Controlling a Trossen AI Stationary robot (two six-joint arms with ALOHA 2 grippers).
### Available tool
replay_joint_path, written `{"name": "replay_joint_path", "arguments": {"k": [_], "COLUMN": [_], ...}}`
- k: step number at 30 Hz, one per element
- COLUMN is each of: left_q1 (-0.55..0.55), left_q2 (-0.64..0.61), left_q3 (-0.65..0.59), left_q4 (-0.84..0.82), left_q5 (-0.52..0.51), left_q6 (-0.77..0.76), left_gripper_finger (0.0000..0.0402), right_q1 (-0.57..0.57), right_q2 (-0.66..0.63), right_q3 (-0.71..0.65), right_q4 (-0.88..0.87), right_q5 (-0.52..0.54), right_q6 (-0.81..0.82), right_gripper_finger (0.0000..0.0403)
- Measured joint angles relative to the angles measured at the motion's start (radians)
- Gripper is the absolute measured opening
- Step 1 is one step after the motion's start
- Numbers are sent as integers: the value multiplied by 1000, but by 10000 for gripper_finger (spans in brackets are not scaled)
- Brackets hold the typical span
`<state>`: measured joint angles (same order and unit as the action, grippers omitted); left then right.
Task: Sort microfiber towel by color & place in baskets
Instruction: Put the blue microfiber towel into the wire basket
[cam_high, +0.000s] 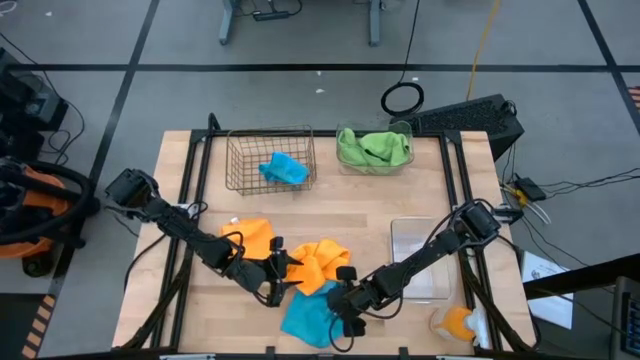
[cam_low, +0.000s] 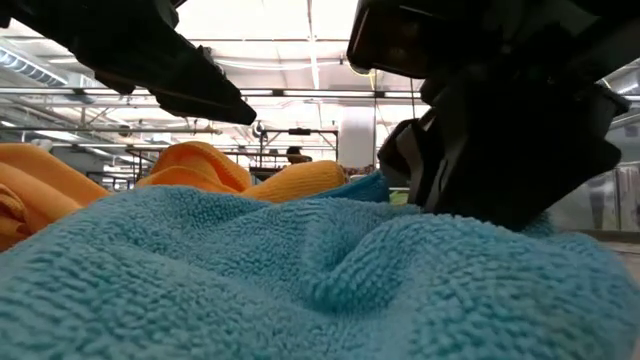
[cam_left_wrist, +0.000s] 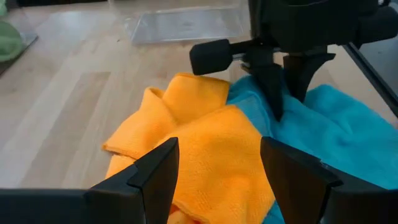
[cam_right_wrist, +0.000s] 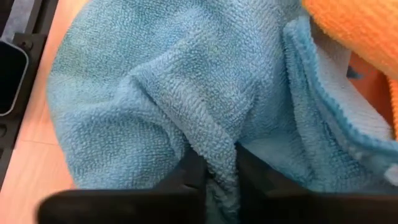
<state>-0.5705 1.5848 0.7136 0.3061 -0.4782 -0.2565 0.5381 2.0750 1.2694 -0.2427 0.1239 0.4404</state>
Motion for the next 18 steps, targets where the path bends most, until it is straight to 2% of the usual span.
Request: {"name": "replay_joint_path", "arguments": {"k": [3,8,13,18], "left_q1": [0,0,0,0], "left_q2": [0,0,0,0], "left_q3": [0,0,0,0], "left_q4": [1,12,66,109], "left_q5": [-1,-2,-1,-1], "left_q6": [0,-1,0,9], "left_gripper_finger": [233,233,233,233], "right_q1": [0,10,16,26], "right_q2": [-16,-72,-178,-266], "right_q3": [-3,-10,-6,-8], "right_q4": [-7,-60,-127,-178], "right_q5": [-1,-3,1,97], "right_q6": [-23,-59,-85,-128], "right_gripper_finger": [12,26,16,13]}}
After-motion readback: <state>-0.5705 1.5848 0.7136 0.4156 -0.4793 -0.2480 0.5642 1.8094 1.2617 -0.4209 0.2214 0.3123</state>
